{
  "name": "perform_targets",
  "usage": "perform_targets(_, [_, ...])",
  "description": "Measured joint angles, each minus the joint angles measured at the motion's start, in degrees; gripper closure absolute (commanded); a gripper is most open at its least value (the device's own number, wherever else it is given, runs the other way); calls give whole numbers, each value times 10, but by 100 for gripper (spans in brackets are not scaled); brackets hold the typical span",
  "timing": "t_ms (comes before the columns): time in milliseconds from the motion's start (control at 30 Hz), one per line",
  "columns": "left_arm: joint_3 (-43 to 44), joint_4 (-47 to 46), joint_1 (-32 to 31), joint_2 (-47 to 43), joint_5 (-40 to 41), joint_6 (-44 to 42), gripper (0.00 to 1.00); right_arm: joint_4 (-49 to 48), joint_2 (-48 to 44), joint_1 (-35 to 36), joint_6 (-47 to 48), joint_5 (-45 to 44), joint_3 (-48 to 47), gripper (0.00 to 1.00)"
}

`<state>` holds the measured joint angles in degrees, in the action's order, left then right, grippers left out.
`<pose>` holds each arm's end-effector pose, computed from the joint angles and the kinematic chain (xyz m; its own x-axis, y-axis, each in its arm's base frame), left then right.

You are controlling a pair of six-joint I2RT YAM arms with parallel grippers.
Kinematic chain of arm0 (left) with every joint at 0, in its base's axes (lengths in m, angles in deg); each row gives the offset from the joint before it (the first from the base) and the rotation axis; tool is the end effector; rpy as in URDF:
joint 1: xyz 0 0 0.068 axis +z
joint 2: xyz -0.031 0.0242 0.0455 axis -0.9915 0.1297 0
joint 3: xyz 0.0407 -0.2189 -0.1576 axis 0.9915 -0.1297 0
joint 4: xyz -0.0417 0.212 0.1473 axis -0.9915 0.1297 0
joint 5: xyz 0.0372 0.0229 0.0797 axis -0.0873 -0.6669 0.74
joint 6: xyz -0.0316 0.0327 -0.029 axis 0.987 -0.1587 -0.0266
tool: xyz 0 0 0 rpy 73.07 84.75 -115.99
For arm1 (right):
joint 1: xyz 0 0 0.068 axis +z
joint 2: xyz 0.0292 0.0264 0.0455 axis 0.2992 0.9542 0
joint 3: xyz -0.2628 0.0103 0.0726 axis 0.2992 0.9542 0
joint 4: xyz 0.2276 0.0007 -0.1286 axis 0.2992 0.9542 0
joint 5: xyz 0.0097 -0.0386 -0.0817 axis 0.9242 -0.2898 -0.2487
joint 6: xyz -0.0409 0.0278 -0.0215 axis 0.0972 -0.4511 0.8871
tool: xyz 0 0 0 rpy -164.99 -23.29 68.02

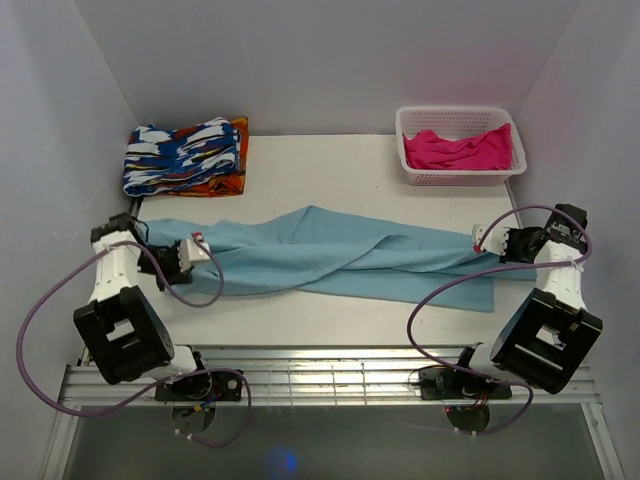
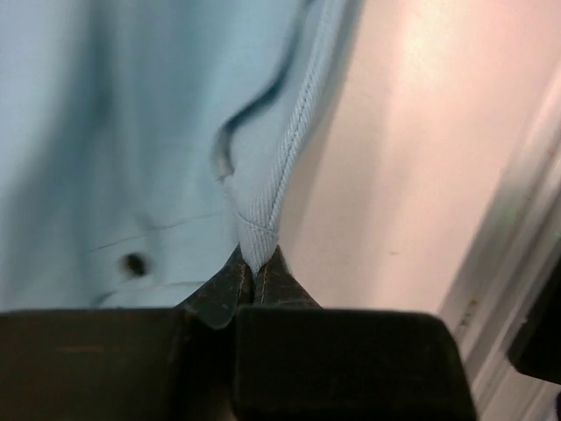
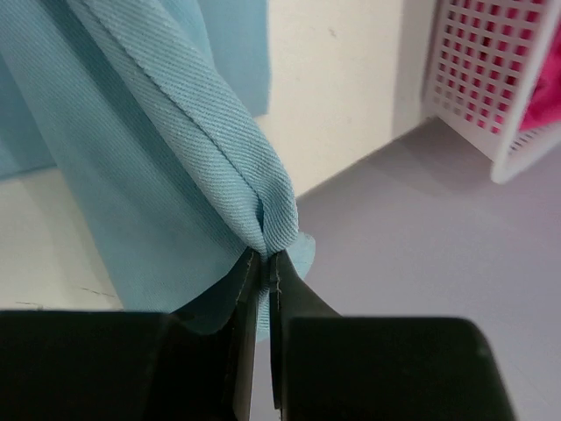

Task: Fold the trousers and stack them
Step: Flatten the trousers out

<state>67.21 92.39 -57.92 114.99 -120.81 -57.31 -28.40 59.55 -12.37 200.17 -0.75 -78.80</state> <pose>0.1890 0.0653 0.2165 -0.1773 0.8108 -0.5578 0.9764 0.2157 0.0031 0.2322 -0.1170 0.2300 0.0161 -0.9949 -0.0994 -0.7750 0.0504 -0.6299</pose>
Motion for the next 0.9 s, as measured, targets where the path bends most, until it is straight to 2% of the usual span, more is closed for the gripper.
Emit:
perform_targets(233, [339,31,26,68,-146,180,100,5,8,-13,-50,46,-92,92])
perform_targets(333, [434,-32,32,115,-182,327,100,-2,23,-12,-70,67,-131,92])
perform_targets(467, [407,-245,32,159,-159,539,100,-53,65,17,-114,64,-148,92])
perform_targets(567, [387,-365,23,218,-106,642,100,-91,116,57,-156,43,-151,92])
perform_targets(700, [364,-464,2,301,-49,695,100,-104,182,116,-191,11,-155,92])
perform_targets(900, [229,-531,-33,317,10,682,100,-102,214,163,-203,-42,-132,92])
